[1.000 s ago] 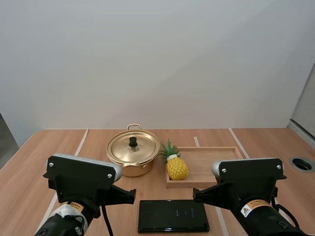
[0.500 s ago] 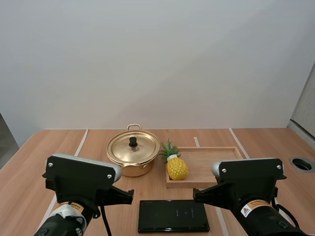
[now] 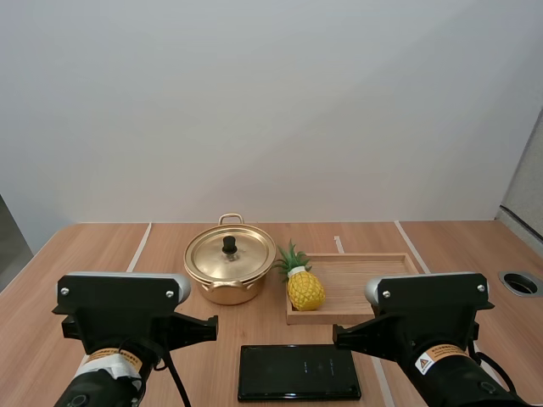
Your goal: Open the pot, put the grape inside, and close it
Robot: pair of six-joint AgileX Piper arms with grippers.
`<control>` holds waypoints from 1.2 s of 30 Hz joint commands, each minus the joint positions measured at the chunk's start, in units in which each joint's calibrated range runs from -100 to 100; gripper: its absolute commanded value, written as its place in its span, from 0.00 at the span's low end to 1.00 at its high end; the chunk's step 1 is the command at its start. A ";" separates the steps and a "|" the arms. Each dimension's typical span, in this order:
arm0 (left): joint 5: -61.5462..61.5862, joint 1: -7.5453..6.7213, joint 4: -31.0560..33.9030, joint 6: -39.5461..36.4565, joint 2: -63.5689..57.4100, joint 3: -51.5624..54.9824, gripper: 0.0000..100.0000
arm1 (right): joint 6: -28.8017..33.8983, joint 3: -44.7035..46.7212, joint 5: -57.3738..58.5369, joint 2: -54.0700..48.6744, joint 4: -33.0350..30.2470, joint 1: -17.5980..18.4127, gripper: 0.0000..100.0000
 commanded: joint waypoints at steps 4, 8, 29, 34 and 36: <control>-1.18 0.11 0.63 -0.36 -0.29 0.08 0.00 | 0.10 0.20 -1.19 -0.35 0.16 0.13 0.00; -0.97 -0.04 0.63 -0.36 -0.29 0.08 0.00 | 0.10 0.20 -1.19 -0.35 0.16 0.13 0.00; -3.18 -0.56 0.63 0.00 -0.29 0.08 0.00 | 0.10 0.20 -1.19 -0.35 0.16 0.13 0.00; -3.18 -0.56 0.63 0.00 -0.29 0.08 0.00 | 0.10 0.20 -1.19 -0.35 0.16 0.13 0.00; -3.02 -0.56 0.63 0.00 -0.29 0.08 0.00 | 0.10 0.20 -1.19 -0.35 0.16 0.13 0.00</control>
